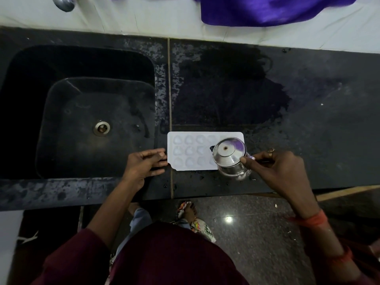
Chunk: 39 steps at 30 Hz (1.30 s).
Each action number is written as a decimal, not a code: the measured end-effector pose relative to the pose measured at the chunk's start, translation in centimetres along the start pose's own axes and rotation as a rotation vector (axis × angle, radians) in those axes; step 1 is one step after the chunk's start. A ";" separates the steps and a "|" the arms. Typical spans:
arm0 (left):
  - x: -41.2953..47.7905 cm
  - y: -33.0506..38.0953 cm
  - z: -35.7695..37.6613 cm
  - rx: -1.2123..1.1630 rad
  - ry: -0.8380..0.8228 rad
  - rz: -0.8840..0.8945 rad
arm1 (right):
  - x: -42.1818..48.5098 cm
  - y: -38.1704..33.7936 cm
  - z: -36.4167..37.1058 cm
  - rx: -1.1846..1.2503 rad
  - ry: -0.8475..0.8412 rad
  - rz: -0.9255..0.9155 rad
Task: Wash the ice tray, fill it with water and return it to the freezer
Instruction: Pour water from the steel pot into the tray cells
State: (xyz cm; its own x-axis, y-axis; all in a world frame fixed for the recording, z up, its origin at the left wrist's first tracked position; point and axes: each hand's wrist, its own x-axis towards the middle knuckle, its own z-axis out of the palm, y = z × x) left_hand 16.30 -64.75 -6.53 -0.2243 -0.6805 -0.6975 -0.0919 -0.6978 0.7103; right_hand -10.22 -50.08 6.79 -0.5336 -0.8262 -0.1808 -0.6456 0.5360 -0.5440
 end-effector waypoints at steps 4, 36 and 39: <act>0.1 -0.1 0.0 0.004 -0.006 -0.008 | 0.2 0.0 0.0 -0.010 -0.009 0.009; -0.2 0.3 -0.1 0.013 -0.024 -0.012 | 2.5 -1.3 -0.6 -0.068 -0.004 0.009; -0.3 0.3 -0.1 0.013 -0.032 -0.013 | 2.7 -1.3 -0.5 -0.084 0.003 -0.004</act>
State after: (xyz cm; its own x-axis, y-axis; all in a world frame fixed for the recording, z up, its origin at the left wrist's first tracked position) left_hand 16.39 -64.82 -6.11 -0.2543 -0.6634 -0.7037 -0.1075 -0.7038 0.7022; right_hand -11.09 -52.90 7.44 -0.5324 -0.8279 -0.1767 -0.6913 0.5457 -0.4736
